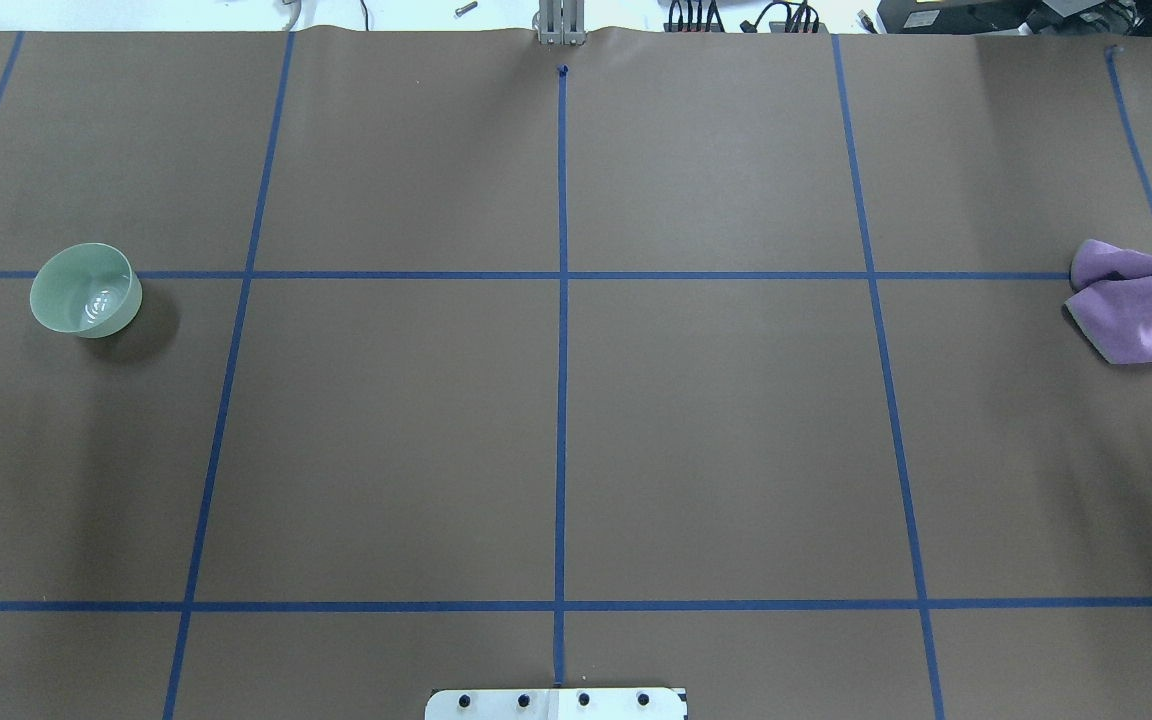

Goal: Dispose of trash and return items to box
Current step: 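Place the yellow cup into the clear bin with the left gripper, then lower the left gripper onto the pale green bowl rim and grasp it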

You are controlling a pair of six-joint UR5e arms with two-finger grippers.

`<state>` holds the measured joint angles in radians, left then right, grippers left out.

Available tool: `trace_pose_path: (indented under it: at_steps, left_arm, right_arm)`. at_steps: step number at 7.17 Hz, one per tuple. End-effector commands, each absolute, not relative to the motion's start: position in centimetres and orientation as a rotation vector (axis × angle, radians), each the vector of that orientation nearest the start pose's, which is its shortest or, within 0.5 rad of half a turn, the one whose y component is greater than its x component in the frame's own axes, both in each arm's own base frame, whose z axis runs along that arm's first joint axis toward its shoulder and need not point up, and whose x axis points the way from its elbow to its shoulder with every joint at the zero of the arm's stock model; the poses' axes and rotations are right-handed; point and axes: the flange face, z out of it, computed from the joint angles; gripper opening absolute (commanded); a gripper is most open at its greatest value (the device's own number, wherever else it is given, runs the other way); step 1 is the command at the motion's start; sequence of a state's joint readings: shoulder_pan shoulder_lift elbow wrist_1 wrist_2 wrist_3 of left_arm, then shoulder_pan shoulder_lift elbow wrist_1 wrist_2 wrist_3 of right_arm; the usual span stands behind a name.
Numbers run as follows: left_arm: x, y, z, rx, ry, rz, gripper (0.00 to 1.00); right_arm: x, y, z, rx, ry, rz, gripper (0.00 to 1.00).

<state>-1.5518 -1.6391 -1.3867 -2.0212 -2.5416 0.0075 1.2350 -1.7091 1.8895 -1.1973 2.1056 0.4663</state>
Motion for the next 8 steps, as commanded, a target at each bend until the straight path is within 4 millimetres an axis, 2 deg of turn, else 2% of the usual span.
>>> trace_pose_path:
  at_steps: [1, 2, 3, 4, 5, 6, 7, 8]
  left_arm:
    - [3.1, -55.9, 60.0, 0.202, 0.912, 0.035, 0.80]
    - [9.2, -56.8, 58.3, 0.199, 0.879, -0.031, 0.80]
    - [15.9, -56.2, 57.3, 0.195, 0.890, -0.058, 0.80]
    - [19.7, -55.8, 57.0, 0.184, 0.894, -0.061, 0.80]
    - [21.7, -56.2, 57.9, 0.199, 0.868, -0.047, 0.79]
    - [22.4, -56.1, 59.3, 0.214, 0.877, -0.031, 0.70]
    - [22.8, -56.0, 60.0, 0.235, 0.888, -0.006, 0.29]
    - [23.3, -55.7, 59.8, 0.243, 0.897, 0.009, 0.21]
  right_arm:
    - [-7.6, -45.8, 53.4, 0.291, -0.689, -0.029, 1.00]
    - [-7.7, -45.8, 53.4, 0.289, -0.691, -0.028, 1.00]
    - [-7.7, -45.8, 53.5, 0.288, -0.691, -0.028, 1.00]
    - [-7.7, -45.8, 53.5, 0.289, -0.689, -0.027, 1.00]
    - [-7.7, -45.8, 53.6, 0.286, -0.688, -0.026, 1.00]
    - [-7.7, -45.7, 53.6, 0.286, -0.688, -0.026, 1.00]
    - [-7.7, -45.7, 53.6, 0.286, -0.688, -0.026, 1.00]
    - [-7.7, -45.7, 53.6, 0.286, -0.688, -0.026, 1.00]
